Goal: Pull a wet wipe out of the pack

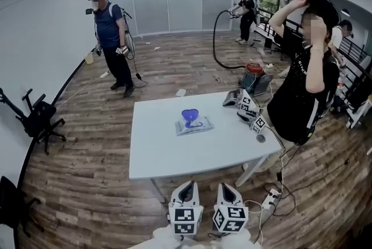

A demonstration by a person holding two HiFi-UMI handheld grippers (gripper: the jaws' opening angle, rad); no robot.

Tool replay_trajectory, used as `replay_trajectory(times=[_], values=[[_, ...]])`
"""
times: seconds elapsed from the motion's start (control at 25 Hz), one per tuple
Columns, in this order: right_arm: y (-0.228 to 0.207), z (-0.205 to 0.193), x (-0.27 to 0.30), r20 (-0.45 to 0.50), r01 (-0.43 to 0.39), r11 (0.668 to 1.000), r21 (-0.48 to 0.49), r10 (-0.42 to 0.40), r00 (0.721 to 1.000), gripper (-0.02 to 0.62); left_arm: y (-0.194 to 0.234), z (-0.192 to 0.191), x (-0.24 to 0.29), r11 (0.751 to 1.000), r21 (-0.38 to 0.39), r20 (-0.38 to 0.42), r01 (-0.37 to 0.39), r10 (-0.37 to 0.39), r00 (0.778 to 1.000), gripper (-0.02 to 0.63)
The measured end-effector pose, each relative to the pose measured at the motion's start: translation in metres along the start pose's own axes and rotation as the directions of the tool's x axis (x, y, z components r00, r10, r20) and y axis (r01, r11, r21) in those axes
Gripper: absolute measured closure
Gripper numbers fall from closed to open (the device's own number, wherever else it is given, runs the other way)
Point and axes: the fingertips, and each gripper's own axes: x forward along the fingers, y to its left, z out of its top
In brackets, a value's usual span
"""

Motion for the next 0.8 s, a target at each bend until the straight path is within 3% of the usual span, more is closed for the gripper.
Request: replay_trajectory(times=[0.8], values=[[-0.008,0.042,0.119,-0.025,0.004,1.000,-0.007,-0.004,1.000,0.586,0.059,0.029,0.110,0.999,-0.042,0.004,0.012,-0.012,1.000,0.611]])
